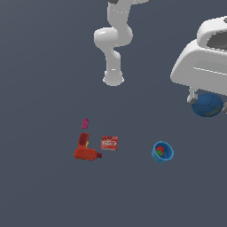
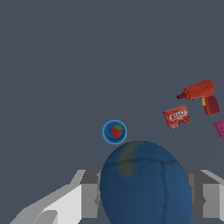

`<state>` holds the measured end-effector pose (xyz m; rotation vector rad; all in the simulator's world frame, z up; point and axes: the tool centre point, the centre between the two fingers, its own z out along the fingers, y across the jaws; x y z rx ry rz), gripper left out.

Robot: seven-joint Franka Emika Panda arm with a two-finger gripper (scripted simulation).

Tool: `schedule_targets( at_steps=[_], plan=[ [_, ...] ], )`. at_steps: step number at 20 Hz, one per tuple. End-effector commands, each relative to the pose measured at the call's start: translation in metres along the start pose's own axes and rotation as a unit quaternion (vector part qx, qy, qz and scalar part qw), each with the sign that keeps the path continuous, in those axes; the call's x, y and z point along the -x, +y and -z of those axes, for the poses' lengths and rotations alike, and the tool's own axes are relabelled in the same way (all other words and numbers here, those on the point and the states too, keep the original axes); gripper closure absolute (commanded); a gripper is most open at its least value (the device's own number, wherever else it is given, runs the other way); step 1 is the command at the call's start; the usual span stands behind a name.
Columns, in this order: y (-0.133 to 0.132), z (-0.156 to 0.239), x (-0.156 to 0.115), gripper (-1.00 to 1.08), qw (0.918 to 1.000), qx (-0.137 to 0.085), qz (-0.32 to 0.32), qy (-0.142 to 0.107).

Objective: Pick up a designated object from a clutter of objects.

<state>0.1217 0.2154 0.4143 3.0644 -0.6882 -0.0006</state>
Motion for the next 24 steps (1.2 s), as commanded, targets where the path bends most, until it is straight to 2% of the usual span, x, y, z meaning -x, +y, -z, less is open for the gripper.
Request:
schedule_targets(
  at_steps=[1,11,24],
  plan=[
    [-0.007,0.007,0.0,1.08,1.0,0.0,0.0,0.0],
    [-0.025,0.025,-0.002,1.08,1.0,0.0,0.0,0.0],
    [-0.031,0.031,-0.003,1.08,1.0,0.0,0.0,0.0]
  ],
)
